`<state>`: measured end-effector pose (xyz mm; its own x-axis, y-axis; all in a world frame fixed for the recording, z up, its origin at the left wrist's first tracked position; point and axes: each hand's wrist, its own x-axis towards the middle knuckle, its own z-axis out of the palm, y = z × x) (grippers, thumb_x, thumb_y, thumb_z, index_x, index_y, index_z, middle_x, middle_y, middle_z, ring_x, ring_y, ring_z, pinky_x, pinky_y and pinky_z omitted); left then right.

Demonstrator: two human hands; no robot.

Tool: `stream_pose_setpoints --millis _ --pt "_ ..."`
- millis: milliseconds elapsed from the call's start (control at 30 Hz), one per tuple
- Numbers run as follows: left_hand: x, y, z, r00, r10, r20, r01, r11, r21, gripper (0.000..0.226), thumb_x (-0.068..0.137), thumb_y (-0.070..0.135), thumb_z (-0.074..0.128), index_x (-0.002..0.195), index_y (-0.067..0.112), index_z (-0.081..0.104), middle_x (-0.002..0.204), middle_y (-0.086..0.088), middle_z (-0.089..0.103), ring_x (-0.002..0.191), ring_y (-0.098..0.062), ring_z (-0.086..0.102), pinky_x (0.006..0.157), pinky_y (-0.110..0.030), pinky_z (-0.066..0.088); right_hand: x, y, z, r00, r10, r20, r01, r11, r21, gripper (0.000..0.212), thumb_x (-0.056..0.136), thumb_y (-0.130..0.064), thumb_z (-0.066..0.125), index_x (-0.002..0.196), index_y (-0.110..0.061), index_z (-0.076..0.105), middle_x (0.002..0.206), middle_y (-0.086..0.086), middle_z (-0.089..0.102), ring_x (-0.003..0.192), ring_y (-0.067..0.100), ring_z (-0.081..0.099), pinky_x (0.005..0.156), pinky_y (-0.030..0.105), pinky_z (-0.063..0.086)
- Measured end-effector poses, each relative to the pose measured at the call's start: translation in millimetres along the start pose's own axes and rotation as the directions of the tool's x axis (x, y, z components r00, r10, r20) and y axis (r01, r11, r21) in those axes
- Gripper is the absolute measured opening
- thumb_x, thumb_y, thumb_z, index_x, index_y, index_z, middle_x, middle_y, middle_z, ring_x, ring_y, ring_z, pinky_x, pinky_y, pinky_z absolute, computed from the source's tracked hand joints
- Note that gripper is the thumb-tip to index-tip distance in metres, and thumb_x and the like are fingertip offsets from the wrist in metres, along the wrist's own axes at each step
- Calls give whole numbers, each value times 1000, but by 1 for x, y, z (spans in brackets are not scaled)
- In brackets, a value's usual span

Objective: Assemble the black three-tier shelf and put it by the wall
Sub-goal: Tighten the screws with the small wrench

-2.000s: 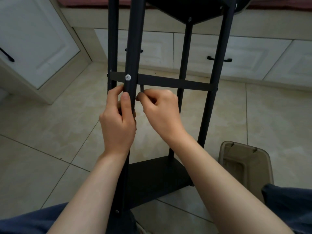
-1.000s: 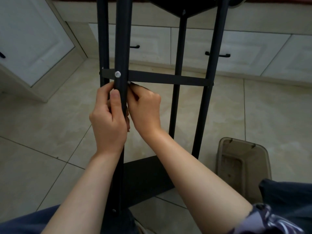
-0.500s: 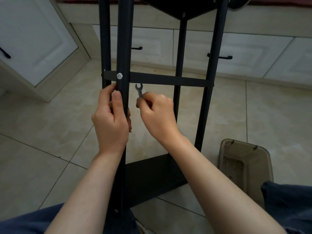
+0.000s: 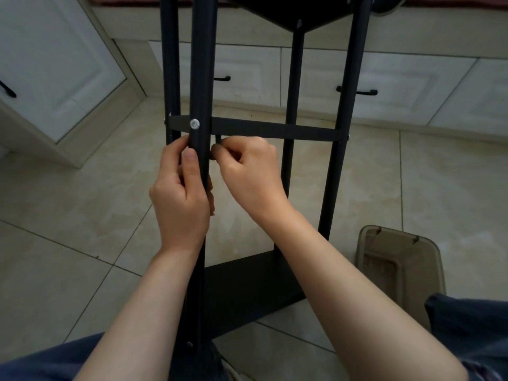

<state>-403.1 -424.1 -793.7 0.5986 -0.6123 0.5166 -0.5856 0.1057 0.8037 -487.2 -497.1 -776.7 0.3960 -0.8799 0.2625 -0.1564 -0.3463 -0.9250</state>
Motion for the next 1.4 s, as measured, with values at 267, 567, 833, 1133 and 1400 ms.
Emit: stream_pose_setpoints --millis 267,567,833,1133,1400 --pt "-1 -1 1 1000 19 2 -19 1000 -2 36 110 31 37 126 6 57 62 8 54 46 -18 55 45 -34 43 -3 8 9 998 -49 -48 49 999 0 27 98 -10 58 78 1 73 67 10 70 59 23 64 64 44 51" --pt "-2 -1 1 998 53 -16 -52 998 41 33 110 23 38 125 1 58 65 13 54 48 -6 56 49 -12 38 2 16 36 980 -51 -192 74 991 116 25 96 -9 62 76 4 72 64 12 68 56 27 61 61 46 50" --pt "-2 -2 1 1000 32 -2 -32 999 -6 34 110 28 37 125 4 57 62 10 55 44 -16 55 44 -27 41 2 18 31 977 -105 -183 121 990 75 23 95 -7 62 78 3 73 67 10 70 58 22 63 63 41 51" --pt "-7 8 3 997 45 55 -44 999 -21 47 100 49 50 129 12 55 69 6 59 53 -18 58 49 -40 50 -40 40 -2 993 -41 -110 42 999 3 17 97 -10 58 89 -7 73 71 -2 67 60 9 61 60 31 51" --pt "-17 14 6 993 75 91 -75 997 -11 32 101 42 55 127 22 53 72 17 61 53 -10 59 49 -14 43 -61 46 -67 944 83 -321 -58 994 87 22 99 -11 53 81 -12 66 60 2 55 49 12 45 46 23 33"
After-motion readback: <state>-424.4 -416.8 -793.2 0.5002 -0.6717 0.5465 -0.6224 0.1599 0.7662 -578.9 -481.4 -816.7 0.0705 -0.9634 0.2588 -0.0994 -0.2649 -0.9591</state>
